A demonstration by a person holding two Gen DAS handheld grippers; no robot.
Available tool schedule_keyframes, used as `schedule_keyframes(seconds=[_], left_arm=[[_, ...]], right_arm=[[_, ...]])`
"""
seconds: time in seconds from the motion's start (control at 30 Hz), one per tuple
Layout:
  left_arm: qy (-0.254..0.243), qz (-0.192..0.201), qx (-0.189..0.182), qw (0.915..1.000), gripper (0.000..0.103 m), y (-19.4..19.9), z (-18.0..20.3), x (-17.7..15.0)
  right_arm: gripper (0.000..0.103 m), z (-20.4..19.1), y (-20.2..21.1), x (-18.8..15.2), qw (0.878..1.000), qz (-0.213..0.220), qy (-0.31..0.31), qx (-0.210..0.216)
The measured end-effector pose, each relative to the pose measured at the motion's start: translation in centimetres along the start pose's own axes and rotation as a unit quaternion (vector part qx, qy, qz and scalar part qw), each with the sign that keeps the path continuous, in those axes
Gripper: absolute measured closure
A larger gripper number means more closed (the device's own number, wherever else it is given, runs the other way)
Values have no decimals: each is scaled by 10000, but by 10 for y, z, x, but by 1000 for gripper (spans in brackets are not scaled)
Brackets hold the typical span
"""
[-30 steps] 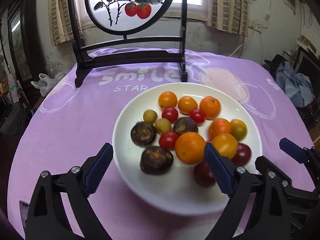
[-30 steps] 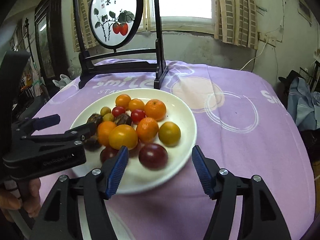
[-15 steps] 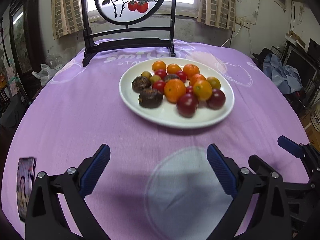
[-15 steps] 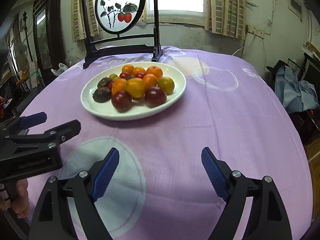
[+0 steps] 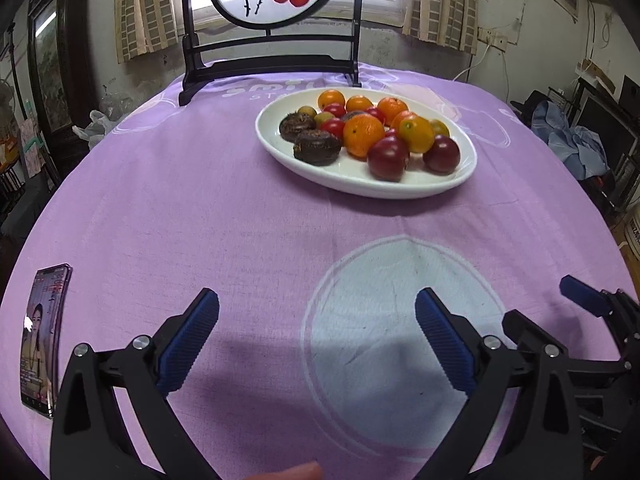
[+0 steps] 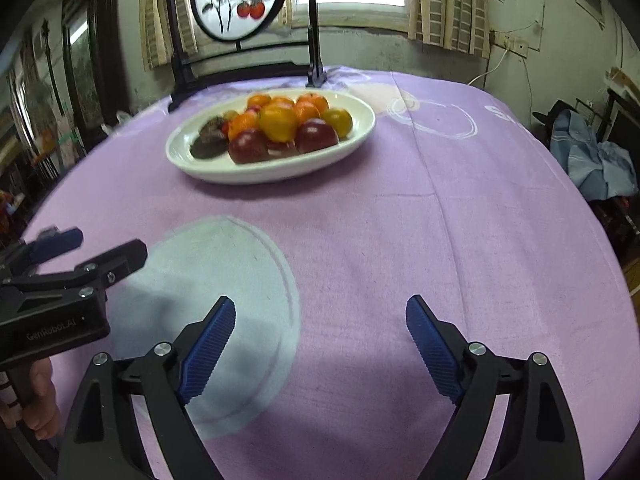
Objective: Organize fruits
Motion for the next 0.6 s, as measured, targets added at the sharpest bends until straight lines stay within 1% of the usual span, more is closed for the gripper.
schedule_keyframes(seconds=[0.07,0.1,0.13,0.23,0.37,0.6], left_arm=[[-61,-220,-35,9997,6,-10,1,-3],[-59,-296,-122,9995,6,-11,1,-4],[-49,-287,-153,9995,6,-12,1,-3],[4,-149,-43,9999,6,-11,-3,-2],[107,-375,-192,9991,5,-15,-4,-4],[49,-456,-28,9989,5,-21,-4,-8]], right_arm=[[15,-2,-3,-2,9998,-104,128,-112],[15,-2,-4,-3,9997,-143,155,-113],[15,-3,-5,-4,9996,-182,166,-111],[15,-5,-7,-8,9993,-305,189,-87],[14,-4,-9,-11,9991,-377,165,-60],[14,0,-14,-13,9988,-491,33,-19]])
Point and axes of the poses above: each gripper's, at about its wrist camera, not at the fingertips, and y roughly against the way its jaws point, z to its right, x to its top, the point moved 5 cm from there along -y, roughly the way its jaws point, and after that the axes turned 13 degrees about y, right-handed, at the moved point
